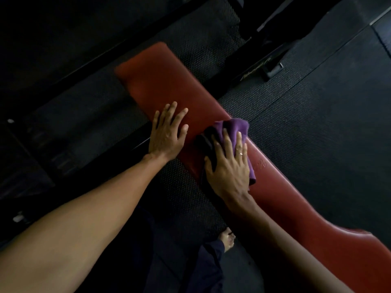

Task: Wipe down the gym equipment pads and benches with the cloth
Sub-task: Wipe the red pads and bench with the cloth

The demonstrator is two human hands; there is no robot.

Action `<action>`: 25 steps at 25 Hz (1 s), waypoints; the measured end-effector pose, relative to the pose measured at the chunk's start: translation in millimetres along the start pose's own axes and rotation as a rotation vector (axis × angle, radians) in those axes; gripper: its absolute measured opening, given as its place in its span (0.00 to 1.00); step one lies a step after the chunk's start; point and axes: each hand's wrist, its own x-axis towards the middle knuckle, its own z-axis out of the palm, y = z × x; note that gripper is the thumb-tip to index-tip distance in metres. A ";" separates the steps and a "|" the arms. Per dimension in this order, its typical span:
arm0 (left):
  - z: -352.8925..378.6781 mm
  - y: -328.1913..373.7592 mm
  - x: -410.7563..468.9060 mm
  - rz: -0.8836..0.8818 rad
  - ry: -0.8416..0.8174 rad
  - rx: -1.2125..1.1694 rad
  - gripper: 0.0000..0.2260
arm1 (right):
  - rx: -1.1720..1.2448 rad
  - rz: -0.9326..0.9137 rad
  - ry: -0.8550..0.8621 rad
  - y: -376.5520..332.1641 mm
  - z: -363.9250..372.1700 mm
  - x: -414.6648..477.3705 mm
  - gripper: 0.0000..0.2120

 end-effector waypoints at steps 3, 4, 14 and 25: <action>-2.5 -3.3 2.7 0.022 0.019 0.028 0.24 | 0.013 -0.128 -0.063 -13.1 -0.6 36.6 0.29; -2.9 -3.9 4.4 0.018 0.026 0.035 0.24 | 0.007 -0.162 -0.088 -14.8 -2.2 52.4 0.29; -2.1 -8.7 19.8 -0.064 0.088 0.032 0.23 | 0.078 0.105 -0.051 5.5 -20.3 80.3 0.32; -8.0 -22.4 31.5 -0.238 0.100 0.021 0.23 | 0.015 -0.109 -0.199 -38.3 -15.3 155.9 0.30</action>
